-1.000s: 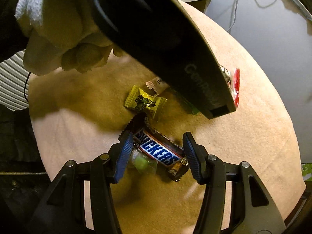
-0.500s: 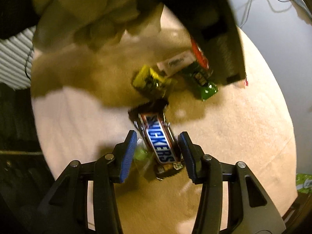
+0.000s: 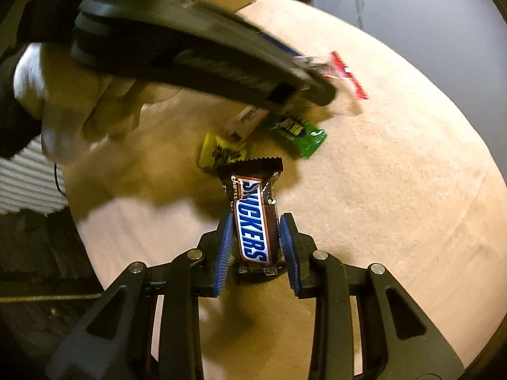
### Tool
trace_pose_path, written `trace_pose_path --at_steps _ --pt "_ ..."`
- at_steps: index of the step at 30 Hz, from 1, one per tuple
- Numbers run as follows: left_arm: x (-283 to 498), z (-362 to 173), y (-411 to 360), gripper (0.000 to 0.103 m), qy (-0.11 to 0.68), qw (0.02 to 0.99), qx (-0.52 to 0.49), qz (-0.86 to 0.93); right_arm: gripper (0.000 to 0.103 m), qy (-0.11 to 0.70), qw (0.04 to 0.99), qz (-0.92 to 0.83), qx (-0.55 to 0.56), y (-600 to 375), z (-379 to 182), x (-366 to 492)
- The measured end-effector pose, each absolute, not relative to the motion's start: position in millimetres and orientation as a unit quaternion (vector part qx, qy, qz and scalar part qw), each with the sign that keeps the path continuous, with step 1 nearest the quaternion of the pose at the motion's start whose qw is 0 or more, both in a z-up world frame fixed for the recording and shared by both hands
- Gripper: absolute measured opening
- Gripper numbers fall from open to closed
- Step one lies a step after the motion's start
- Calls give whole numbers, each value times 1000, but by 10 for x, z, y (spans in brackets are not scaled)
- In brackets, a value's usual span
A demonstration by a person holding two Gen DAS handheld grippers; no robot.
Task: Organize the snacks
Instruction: 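Grasp the red-edged round candy bag with the left tool while the right grasps the Snickers bar, then carry both candies into the box and open both tools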
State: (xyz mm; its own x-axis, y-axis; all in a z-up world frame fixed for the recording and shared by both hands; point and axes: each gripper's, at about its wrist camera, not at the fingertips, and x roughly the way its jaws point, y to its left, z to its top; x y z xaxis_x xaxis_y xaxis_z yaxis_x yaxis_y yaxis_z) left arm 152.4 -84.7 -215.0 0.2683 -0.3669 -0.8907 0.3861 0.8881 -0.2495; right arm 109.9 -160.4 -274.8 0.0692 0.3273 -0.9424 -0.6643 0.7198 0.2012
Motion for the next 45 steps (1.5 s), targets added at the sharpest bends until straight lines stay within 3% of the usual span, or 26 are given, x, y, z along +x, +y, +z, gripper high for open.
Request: trace_pose_path --at_steps 23,45 --pt "1088 -1429 -258 33 494 848 -47 -187 31 539 783 299 -88 -2013 -2124 994" --pt "894 -1252 991 33 467 879 -86 -55 31 497 786 341 -135 -559 -1747 1629"
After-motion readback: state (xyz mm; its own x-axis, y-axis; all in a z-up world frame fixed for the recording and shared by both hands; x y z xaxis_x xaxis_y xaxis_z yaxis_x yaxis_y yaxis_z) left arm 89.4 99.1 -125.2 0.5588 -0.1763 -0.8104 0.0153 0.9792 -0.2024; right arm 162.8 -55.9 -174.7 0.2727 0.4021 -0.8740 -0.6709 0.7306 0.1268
